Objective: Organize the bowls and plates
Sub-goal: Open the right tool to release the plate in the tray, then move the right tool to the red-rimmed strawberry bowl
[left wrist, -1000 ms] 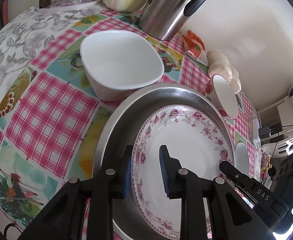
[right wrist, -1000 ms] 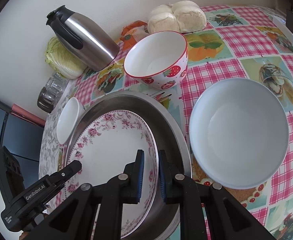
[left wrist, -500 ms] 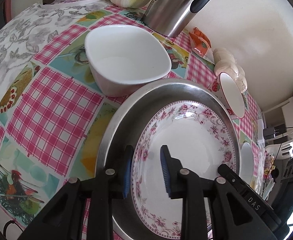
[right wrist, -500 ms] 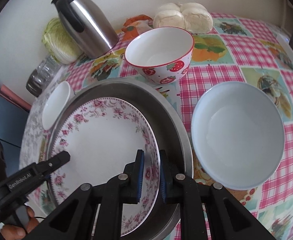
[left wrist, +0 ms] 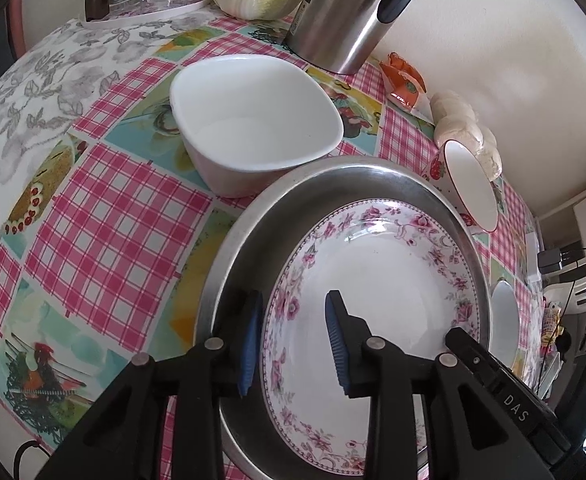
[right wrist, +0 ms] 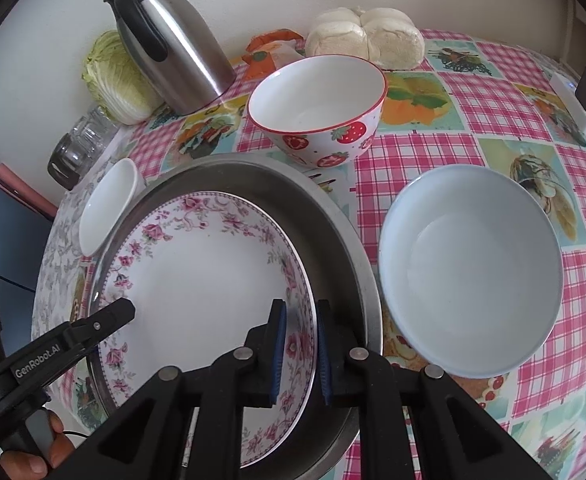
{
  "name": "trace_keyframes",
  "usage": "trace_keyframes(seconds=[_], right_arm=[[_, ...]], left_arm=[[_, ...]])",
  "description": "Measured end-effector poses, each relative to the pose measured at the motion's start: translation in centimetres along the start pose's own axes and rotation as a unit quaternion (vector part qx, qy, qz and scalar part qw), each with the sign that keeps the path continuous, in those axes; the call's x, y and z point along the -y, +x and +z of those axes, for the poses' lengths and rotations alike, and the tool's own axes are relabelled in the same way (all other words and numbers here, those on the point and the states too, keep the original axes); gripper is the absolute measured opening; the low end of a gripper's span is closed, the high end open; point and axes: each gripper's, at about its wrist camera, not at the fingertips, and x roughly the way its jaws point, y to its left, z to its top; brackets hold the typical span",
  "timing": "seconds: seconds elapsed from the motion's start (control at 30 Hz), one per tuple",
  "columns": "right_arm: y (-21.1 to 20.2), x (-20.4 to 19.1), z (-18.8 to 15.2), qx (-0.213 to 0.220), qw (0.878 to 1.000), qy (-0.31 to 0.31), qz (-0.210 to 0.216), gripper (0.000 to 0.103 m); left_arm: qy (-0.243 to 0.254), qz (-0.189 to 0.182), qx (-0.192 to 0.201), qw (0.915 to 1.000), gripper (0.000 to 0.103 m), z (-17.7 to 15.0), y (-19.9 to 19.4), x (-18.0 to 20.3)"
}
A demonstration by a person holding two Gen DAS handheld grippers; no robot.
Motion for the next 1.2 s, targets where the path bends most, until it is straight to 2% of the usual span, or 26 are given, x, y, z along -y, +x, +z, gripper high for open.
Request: trace_keyframes(seconds=[0.3,0.5,0.6,0.63,0.67,0.77,0.87,0.9,0.97,1.1,1.17,1.2], right_arm=[[-1.1,-0.2,0.1,0.019,1.0,-0.01,-0.017,0.018],[-3.1,-1.0,0.4,0.049,0.998,-0.028,-0.029,0.018],[-4.2,-1.6,0.5,0.071,0.996,-0.037,-0.036,0.018],[-4.6,-1.7,0.5,0.078,0.995,-0.04,-0.038,0.018],[-4.9,-1.9,0.5,0.085,0.995,-0.042,-0.039,0.023],[-5.2,-2.1,0.5,0.093,0.994,-0.047,-0.042,0.044],[-5.0,-2.1,0.5,0.092,0.994,-0.051,-0.042,0.049],[-4.9,-2.2,0.5,0.092,0.994,-0.053,-0.042,0.054],[-4.9,-2.2,0.5,0.094,0.993,-0.057,-0.043,0.064],[-5.0,-2.3,0.3,0.101,0.992,-0.067,-0.047,0.077],[-5.0,-2.3,0.3,0.103,0.991,-0.066,-0.045,0.082],[-5.0,-2.2,0.4,0.105,0.991,-0.066,-0.045,0.085]], left_arm=[[0.02,0.017,0.026,0.9993,0.035,-0.1,-1.3,0.7],[0.058,0.033,0.059,0.9961,0.039,-0.4,-2.9,2.2],[0.077,0.042,0.074,0.9934,0.047,-0.8,-3.7,3.1],[0.083,0.043,0.076,0.9926,0.056,-0.9,-3.8,3.3],[0.092,0.043,0.078,0.9918,0.063,-1.0,-3.9,3.6],[0.112,0.065,0.085,0.988,0.066,-1.3,-4.0,4.2],[0.123,0.087,0.088,0.9846,0.071,-1.4,-3.9,4.5],[0.123,0.092,0.089,0.9842,0.073,-1.4,-3.8,4.4],[0.12,0.097,0.092,0.9837,0.083,-1.3,-3.8,4.4],[0.114,0.104,0.1,0.9829,0.084,-1.3,-4.1,4.0],[0.113,0.111,0.101,0.9822,0.091,-1.3,-4.1,3.9],[0.112,0.115,0.102,0.9817,0.091,-1.3,-4.1,3.9]])
